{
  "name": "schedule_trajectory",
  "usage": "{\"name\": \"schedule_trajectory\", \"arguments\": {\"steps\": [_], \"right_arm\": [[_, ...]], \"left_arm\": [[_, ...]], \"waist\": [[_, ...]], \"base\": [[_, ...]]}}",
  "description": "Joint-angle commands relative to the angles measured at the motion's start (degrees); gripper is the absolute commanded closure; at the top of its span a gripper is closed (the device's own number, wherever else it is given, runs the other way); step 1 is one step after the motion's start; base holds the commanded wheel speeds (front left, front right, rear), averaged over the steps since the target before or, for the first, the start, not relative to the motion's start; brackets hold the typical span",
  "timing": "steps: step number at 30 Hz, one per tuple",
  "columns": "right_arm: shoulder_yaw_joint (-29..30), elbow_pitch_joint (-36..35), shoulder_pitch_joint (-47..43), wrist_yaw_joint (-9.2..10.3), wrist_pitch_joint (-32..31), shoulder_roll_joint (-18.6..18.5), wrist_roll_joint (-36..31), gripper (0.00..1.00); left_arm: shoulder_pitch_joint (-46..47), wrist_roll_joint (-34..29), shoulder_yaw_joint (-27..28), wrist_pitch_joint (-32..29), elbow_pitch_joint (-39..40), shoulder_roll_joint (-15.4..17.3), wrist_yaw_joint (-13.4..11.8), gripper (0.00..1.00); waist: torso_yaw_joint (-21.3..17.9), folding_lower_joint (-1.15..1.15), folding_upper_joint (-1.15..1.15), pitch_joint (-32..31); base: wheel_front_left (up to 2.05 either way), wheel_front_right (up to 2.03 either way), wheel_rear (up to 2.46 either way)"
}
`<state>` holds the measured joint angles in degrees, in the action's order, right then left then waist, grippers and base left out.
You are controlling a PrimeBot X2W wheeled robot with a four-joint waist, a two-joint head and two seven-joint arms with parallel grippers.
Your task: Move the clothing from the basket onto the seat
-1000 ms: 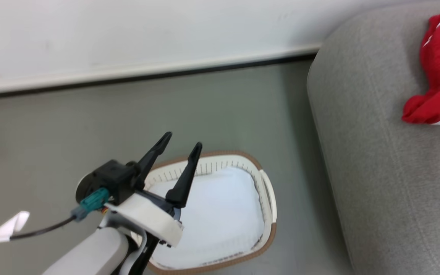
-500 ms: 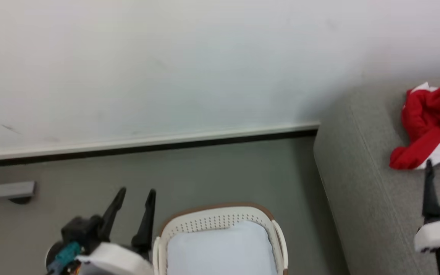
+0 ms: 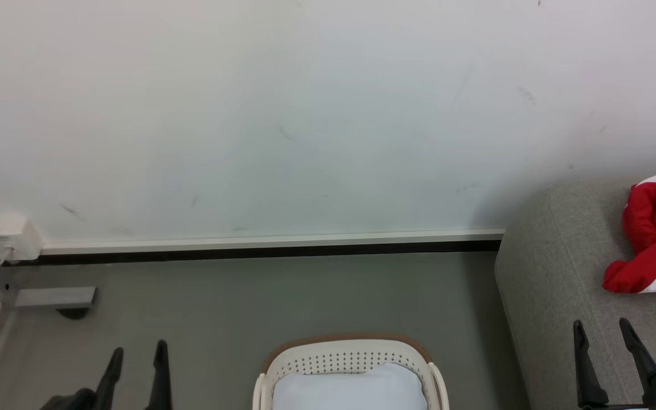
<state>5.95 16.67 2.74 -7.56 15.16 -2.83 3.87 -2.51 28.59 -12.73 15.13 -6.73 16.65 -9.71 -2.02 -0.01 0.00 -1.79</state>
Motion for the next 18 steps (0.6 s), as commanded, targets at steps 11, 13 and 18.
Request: {"name": "schedule_trajectory", "arguments": {"steps": [11,13,18], "right_arm": [[-2.7,-0.6,-3.3,0.15,0.0,-0.1,0.9,0.0],[-3.2,-0.6,-3.5,0.15,0.0,-0.1,1.2,0.0],[-3.7,-0.6,-3.9,0.15,0.0,-0.1,1.5,0.0]], "left_arm": [[-3.6,-6.9,9.5,0.0,-4.6,-5.7,8.7,0.0],[-3.8,-7.9,10.4,0.0,-4.9,-6.9,10.2,0.0],[-2.8,-10.6,12.5,0.0,-5.4,-8.5,12.8,0.0]], "waist": [[-0.5,0.01,0.0,-1.4],[-0.6,0.01,0.0,-1.6],[-0.8,0.01,0.0,-1.7]], "base": [[0.0,0.0,0.0],[0.0,0.0,0.0],[0.0,0.0,0.0]]}}
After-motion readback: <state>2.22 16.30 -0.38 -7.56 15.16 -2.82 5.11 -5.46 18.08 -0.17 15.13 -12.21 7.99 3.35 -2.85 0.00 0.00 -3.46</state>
